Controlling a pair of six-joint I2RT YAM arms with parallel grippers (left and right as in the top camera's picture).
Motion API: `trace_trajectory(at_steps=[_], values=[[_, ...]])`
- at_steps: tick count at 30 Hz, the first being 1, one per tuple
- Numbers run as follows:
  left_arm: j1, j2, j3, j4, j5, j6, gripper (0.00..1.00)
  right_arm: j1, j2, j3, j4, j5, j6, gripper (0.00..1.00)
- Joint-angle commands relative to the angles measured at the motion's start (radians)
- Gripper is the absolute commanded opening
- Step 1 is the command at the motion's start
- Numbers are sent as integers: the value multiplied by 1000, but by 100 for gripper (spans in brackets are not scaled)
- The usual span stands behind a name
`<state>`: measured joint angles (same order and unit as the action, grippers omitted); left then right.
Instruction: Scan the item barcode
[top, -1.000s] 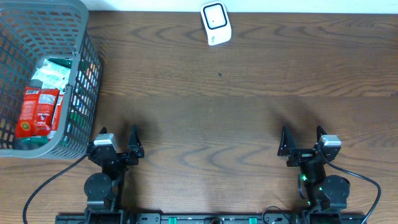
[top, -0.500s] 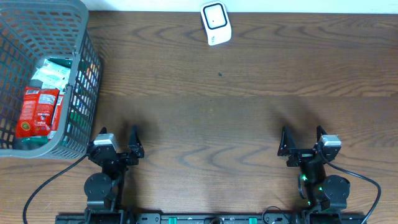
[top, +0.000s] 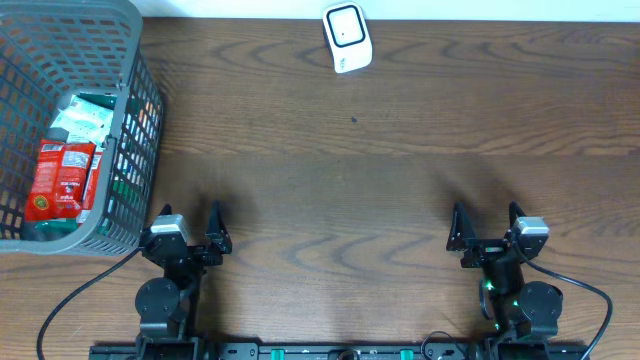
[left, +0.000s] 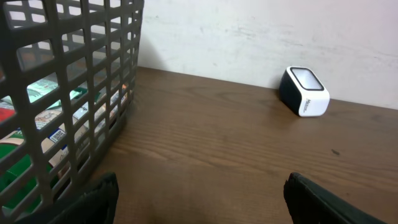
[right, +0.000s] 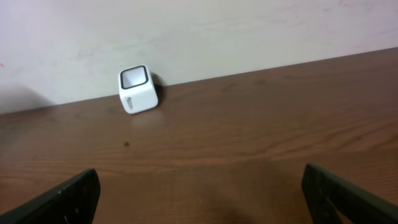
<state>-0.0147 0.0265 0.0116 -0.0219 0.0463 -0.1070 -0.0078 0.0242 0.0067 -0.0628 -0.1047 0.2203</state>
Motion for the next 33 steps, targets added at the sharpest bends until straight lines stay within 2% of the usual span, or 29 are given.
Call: trace_trajectory(at_steps=[1, 19, 26, 29, 33], values=[[5, 3, -8, -47, -13, 9, 86, 10, 2, -1, -3, 2, 11, 99], [5, 4, -8, -45, -10, 8, 86, 10, 2, -1, -3, 2, 11, 99], [5, 4, -8, -45, 21, -128, 86, 10, 2, -1, -3, 2, 11, 99], [5, 4, -8, -23, 15, -128, 86, 10, 2, -1, -3, 2, 11, 99], [5, 4, -5, -3, 88, -131, 86, 10, 2, -1, -3, 2, 11, 99]])
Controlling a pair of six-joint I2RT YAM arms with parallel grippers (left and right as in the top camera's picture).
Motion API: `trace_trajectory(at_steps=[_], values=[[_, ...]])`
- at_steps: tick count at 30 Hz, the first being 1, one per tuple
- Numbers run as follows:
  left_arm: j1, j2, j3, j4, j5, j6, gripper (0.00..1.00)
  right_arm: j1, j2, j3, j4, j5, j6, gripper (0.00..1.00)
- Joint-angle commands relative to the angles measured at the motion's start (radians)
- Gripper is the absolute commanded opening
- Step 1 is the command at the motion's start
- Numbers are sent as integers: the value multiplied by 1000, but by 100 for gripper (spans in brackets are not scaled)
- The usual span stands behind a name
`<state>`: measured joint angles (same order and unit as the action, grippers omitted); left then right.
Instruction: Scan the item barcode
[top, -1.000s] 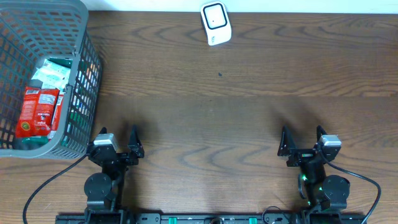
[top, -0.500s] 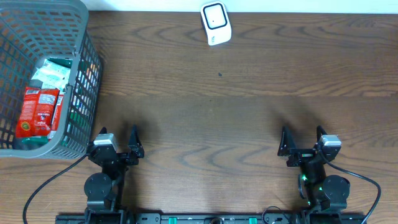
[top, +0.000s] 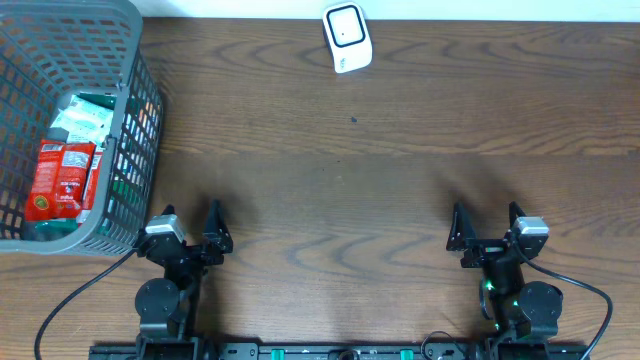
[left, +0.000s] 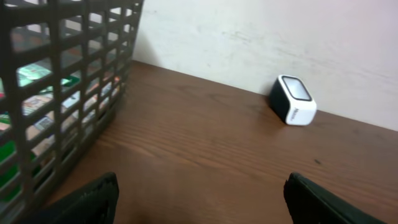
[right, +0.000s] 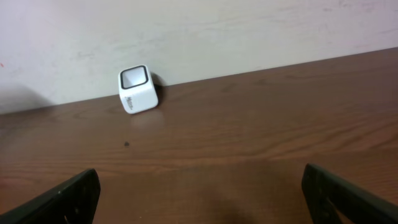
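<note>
A small white barcode scanner with a dark window stands at the table's far edge; it also shows as the scanner and the scanner in the wrist views. A grey mesh basket at the far left holds several packets, among them a red packet and a green-and-white one. My left gripper is open near the front edge, just right of the basket's near corner. My right gripper is open at the front right. Neither holds anything.
The brown wooden table spreads between the grippers and the scanner. A white wall rises behind the table's far edge. The basket's wall fills the left of the left wrist view.
The left gripper has turned slightly to the right: in its wrist view the basket and scanner sit further left. The right gripper has not moved.
</note>
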<state>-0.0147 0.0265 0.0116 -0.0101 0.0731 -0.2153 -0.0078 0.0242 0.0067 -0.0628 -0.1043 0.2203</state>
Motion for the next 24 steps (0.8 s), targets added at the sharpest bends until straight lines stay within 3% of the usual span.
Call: trace_trajectory(at_steps=[1, 7, 15, 24], values=[[5, 4, 2, -16, 86, -23, 86, 10, 3, -1, -3, 2, 11, 99], [5, 4, 102, -113, 231, -23, 86, 10, 2, -1, -3, 2, 11, 99], [5, 32, 370, -416, 233, -42, 86, 10, 2, -1, -3, 2, 11, 99], [5, 344, 818, -728, 230, -45, 86, 10, 2, -1, -3, 2, 11, 99]])
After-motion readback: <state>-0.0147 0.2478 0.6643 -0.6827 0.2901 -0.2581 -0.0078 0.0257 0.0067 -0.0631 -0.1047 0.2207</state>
